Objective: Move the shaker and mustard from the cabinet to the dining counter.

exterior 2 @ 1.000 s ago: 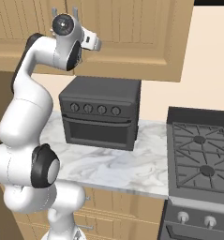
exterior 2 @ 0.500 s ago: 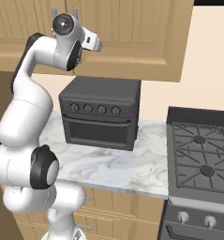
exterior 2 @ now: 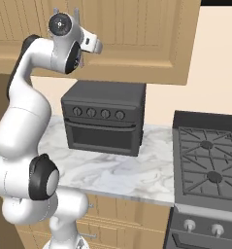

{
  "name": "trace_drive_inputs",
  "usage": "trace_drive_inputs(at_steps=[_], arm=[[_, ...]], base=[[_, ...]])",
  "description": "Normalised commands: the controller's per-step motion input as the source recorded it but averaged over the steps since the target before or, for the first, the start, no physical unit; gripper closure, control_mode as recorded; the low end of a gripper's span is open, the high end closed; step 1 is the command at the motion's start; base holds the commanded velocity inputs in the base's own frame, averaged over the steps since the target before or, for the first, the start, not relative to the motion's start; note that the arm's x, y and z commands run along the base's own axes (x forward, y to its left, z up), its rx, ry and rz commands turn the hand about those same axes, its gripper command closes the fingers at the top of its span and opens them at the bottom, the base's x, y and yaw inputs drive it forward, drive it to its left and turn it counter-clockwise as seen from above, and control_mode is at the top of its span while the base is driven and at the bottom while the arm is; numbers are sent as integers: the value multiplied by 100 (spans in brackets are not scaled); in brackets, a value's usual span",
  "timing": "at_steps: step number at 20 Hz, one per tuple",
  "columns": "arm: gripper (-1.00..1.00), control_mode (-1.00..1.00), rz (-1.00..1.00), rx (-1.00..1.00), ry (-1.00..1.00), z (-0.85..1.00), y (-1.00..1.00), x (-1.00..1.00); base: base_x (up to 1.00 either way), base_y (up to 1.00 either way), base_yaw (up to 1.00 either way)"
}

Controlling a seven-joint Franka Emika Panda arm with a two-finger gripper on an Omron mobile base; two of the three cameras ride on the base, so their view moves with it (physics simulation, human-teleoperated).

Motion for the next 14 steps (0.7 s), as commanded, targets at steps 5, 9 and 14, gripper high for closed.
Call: trace_drive_inputs(at_steps=[5, 9, 14], arm=[[100, -100, 6, -1, 0, 0, -5, -29], [100, -100, 9, -2, -8, 0, -43, -90], [100, -100, 9, -2, -9, 0, -62, -100]], base=[[0, 0, 0], [0, 0, 0], [0, 0, 0]])
